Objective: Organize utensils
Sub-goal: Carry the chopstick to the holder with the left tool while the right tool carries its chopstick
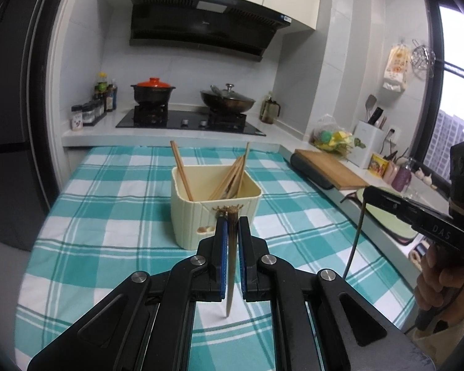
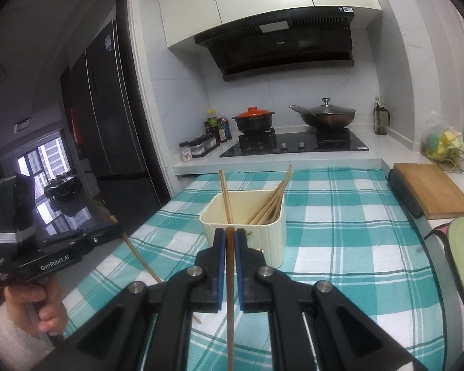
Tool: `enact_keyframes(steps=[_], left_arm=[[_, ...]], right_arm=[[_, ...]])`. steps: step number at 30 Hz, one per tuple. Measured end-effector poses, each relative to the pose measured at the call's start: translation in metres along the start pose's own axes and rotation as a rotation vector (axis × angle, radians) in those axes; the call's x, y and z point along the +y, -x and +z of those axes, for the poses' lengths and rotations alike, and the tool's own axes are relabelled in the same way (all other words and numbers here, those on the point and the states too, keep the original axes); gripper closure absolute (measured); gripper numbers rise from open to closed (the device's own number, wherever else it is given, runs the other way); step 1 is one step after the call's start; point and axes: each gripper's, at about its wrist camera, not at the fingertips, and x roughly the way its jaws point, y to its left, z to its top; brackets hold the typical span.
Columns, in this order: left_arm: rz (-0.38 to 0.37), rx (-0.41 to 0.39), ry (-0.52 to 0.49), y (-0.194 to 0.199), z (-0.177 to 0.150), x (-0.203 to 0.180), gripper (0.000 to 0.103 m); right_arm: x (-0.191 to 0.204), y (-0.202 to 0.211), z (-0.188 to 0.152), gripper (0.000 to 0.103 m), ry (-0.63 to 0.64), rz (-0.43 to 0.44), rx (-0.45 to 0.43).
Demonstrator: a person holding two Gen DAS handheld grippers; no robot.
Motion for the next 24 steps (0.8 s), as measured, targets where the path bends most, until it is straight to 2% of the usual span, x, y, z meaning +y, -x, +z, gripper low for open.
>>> enact_keyframes(steps=[15,19,24], left_arm=[[0.075,0.020,-0.039,0.002,-0.002,-0.008,0.098],[0.045,0.021,-0.041,0.004,0.006,-0.007,0.098],[-0.018,-0.008,-0.023,0.010,0.051,0.000,0.098]], right_arm=[[0.003,0.005,0.000,0.097,0.004,-0.002,-0.004],[0.007,0.008,0.006,0.097,0.012,-0.009,-0.019],[0.011,0.002,0.037,0.097,0.028,-0.006,-0.055]])
